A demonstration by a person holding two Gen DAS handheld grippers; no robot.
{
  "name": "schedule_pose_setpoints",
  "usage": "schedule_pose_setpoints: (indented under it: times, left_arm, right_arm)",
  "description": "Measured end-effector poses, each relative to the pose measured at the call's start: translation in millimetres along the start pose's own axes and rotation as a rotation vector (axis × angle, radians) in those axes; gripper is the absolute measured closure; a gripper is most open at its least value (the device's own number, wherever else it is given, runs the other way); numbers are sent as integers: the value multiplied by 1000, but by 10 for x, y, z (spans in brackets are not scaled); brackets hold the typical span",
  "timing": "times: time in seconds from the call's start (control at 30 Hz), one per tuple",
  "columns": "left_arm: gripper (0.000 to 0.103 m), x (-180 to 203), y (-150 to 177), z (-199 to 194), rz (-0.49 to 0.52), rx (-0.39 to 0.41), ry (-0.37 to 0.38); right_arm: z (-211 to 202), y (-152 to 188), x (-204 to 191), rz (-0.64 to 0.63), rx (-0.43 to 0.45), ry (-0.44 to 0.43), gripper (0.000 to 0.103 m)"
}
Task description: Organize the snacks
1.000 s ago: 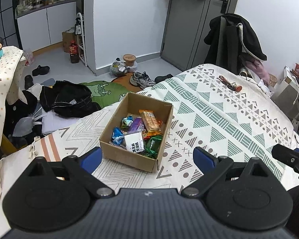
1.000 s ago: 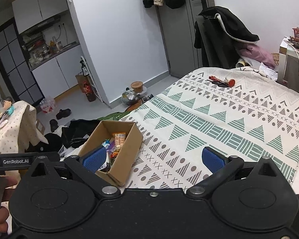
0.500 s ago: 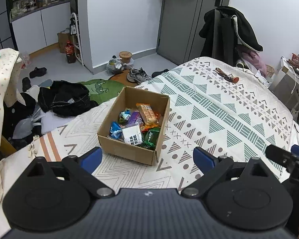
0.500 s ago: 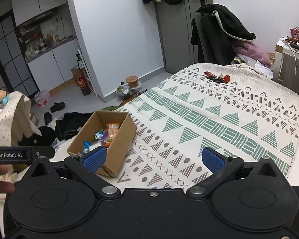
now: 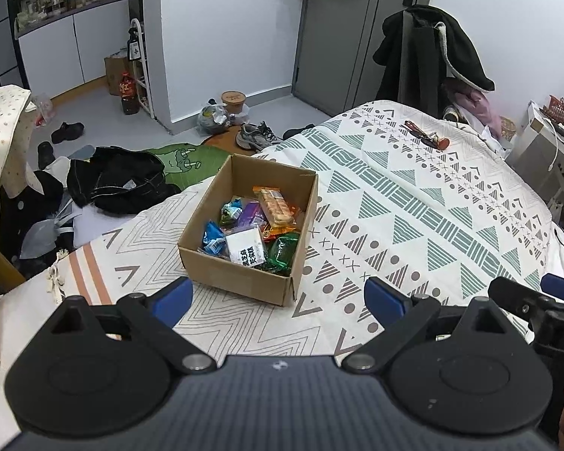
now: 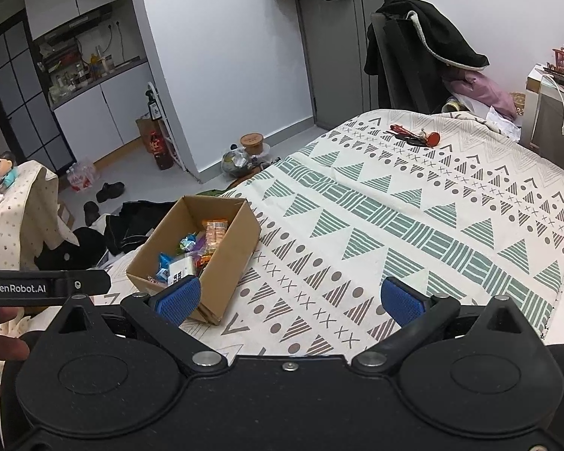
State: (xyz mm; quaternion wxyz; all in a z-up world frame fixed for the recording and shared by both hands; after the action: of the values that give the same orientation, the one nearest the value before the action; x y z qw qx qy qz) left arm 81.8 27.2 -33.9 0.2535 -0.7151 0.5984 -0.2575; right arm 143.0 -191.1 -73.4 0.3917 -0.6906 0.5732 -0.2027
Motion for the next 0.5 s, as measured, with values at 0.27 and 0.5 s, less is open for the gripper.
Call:
schedule_pose_setpoints:
  times: [0.27,0.5]
  left_arm:
    - [6,26,16,-15,2,1,7]
    - [6,36,27,-29,-1,3,5]
  right_arm:
    - [-13,-4,2,2,2,1,0]
    - [-29,-17,-13,0,7,1,0]
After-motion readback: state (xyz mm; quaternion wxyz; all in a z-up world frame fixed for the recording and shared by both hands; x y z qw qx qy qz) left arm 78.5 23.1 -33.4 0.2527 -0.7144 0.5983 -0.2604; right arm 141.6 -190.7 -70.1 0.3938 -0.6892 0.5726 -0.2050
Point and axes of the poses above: each gripper's, at about its wrist camera, not at the fingertips, and z roughly the way its jaws point, x to its right, y to its underside, the point moved 4 cm from there along z, roughly the way its jaws point, and after that the axes turned 2 degrees about z, right-handed, at the moved point
